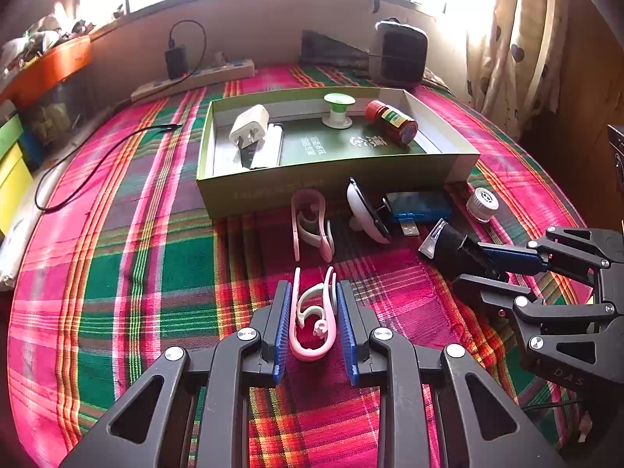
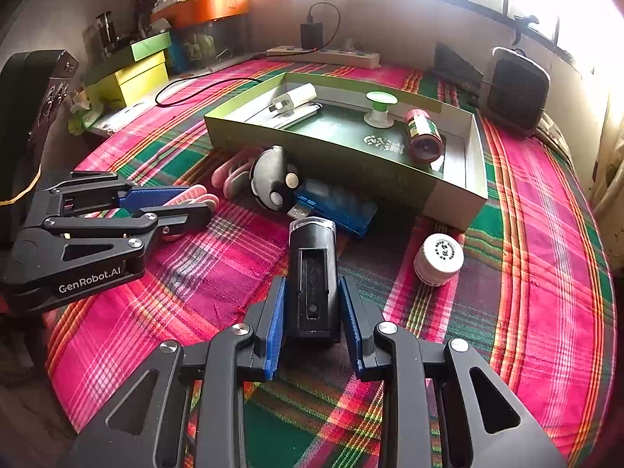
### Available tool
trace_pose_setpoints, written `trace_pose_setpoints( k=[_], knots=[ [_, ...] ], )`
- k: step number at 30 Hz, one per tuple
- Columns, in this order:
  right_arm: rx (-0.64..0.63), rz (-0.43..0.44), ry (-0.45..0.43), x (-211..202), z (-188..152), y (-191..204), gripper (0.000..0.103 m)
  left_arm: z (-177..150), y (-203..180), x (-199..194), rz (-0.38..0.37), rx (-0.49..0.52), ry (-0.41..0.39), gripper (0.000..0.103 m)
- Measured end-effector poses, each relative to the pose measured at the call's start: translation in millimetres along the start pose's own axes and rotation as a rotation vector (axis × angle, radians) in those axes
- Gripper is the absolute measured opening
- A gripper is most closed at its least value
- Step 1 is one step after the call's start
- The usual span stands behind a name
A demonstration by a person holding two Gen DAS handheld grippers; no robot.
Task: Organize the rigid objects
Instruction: 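Lift and carry the black device in the right tool while the left tool carries the clip toward the box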
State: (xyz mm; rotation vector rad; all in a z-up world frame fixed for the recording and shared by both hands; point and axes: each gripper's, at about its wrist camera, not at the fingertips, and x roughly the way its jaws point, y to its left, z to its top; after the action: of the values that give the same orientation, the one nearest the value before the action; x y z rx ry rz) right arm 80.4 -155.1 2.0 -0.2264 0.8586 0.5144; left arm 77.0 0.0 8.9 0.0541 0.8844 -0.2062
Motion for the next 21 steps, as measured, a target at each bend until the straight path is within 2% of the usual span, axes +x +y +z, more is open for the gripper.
trace_pose_setpoints(
  k=[21],
  knots=[
    [0.01, 0.004, -0.015, -2.1, -1.7, 1.2, 0.029, -0.5, 0.2, -0.2, 0.001, 0.001, 0.0, 0.022]
  ],
)
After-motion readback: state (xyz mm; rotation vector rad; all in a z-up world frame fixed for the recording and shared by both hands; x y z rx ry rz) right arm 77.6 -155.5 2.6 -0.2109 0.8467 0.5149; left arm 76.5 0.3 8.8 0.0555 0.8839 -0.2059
